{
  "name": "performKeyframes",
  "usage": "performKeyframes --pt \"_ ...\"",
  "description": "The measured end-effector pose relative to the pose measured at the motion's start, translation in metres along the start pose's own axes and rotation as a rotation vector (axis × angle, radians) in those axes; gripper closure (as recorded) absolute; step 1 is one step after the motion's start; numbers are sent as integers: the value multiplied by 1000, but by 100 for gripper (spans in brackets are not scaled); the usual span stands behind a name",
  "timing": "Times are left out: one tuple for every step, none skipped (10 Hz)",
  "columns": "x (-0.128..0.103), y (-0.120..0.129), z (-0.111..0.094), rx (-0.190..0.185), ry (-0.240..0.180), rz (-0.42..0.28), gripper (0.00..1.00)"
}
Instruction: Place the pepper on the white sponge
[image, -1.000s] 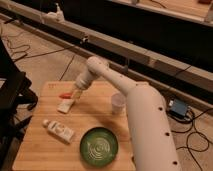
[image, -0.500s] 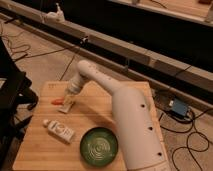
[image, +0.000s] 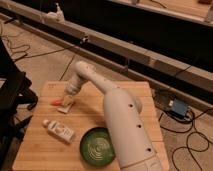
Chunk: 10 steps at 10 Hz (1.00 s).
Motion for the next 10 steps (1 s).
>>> performKeyframes --pt "1 -3 0 1 2 2 26" --pt "3 -6 -2 4 5 5 26" --pt "4 -8 -4 9 5 8 26" --pt "6 -11 -6 14 5 10 26" --pt "7 -13 -10 22 4 13 26" --pt "10 -15 -14 31 2 18 26" --pt "11 -18 -23 48 -3 22 26" --pt "15 -22 -33 72 -10 29 26" --pt "17 -25 -43 96 -20 39 26" --pt "22 -28 -52 115 -23 49 26"
